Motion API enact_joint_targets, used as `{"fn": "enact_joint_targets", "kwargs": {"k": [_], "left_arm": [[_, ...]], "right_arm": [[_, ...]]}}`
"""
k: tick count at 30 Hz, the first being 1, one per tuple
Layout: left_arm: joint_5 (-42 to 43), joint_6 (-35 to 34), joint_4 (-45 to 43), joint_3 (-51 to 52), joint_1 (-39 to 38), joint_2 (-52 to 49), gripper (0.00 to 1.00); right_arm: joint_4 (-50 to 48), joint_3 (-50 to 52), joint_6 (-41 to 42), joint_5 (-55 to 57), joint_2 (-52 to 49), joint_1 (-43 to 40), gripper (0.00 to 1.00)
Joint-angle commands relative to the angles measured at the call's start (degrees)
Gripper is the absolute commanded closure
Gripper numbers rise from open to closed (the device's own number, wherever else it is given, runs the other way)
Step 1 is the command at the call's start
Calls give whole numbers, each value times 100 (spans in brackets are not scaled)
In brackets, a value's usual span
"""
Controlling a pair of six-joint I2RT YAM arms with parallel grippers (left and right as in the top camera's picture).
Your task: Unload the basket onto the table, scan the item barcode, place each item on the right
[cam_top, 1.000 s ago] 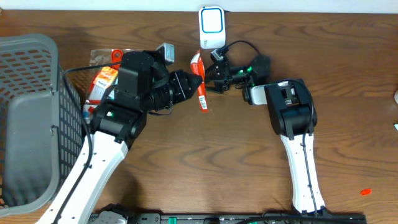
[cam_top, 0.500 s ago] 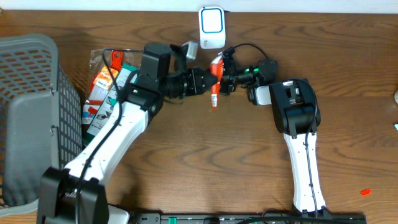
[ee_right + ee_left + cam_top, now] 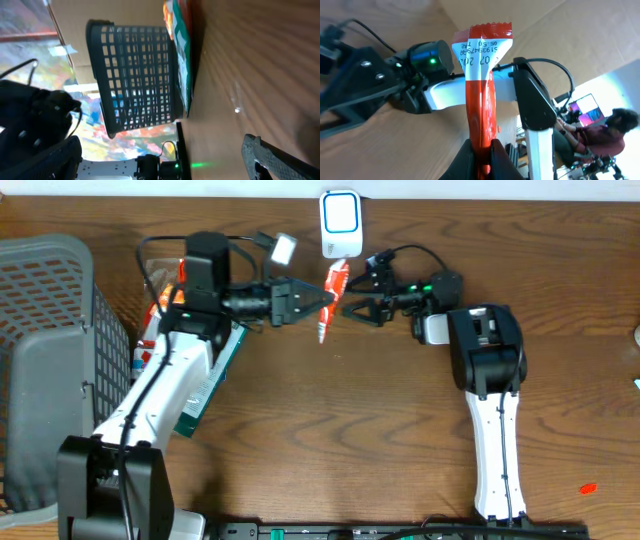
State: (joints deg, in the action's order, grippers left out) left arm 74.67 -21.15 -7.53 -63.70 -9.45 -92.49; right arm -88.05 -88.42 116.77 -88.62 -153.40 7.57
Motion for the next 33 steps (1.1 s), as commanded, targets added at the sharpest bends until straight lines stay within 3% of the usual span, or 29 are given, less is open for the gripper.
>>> {"fn": "enact_joint_targets", "kwargs": {"k": [1,4,11,21,25,30,33], "left_arm": [[778,693,-59,-125,164,-31,93],[1080,892,-155,-125,249,-136,92],[1534,1150,-468,-125,280,-695,92],[1532,1261,-623,-125,284,-1064,92],[1462,1257,-715,-125,350,-1137,93],[1467,1255,-717,-125,411,-1311,93],[1467,1255,-717,-125,409,-1419,93]], "right_arm": [[-223,-103,-133,-63,-192,-120,1],[-225,-103,-664,52,-192,-149,1],[-223,-164,-470,-37,-74,-94,1],[-221,-509,-2824,-61,518,146,1],[-219,-855,-2535,-63,699,304,1],[-221,-1248,-1799,-68,730,334,14],[-219,-1250,-1687,-68,748,295,16]]}}
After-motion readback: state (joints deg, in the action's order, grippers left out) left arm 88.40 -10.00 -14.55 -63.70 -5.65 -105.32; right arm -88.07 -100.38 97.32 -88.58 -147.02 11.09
